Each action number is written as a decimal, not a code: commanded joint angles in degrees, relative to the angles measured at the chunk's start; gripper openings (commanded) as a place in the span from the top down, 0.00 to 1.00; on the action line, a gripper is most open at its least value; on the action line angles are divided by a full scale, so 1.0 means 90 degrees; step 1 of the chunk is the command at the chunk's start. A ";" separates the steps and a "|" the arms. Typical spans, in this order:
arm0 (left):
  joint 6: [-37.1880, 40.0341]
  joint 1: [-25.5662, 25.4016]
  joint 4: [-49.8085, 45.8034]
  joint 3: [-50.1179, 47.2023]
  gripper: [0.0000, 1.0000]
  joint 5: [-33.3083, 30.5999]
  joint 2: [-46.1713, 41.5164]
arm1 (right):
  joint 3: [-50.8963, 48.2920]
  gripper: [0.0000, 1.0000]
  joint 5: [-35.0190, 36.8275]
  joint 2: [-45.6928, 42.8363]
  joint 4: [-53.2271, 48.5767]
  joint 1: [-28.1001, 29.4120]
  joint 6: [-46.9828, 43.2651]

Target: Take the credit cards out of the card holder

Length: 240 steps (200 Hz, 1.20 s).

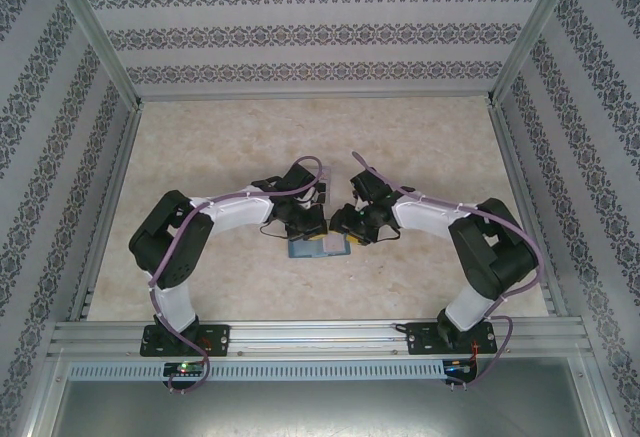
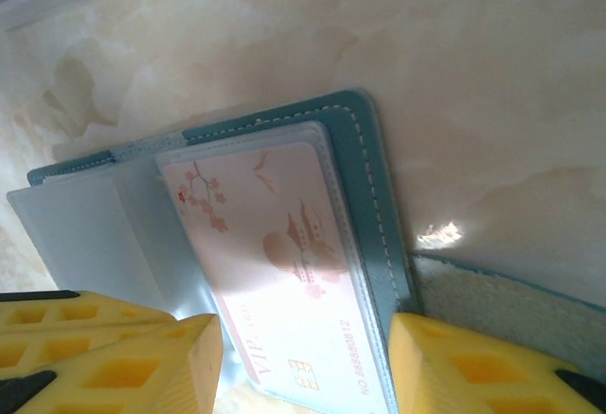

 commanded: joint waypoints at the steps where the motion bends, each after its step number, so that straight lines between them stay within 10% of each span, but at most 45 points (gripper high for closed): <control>1: -0.0094 -0.0131 0.0477 0.0192 0.96 0.0108 0.0115 | 0.0004 0.50 -0.0014 -0.0420 0.0112 -0.0024 0.0100; 240: 0.0552 -0.0170 -0.0749 0.0721 0.91 -0.0384 0.0685 | -0.0055 0.50 -0.0059 -0.0749 -0.0278 -0.0712 -0.0294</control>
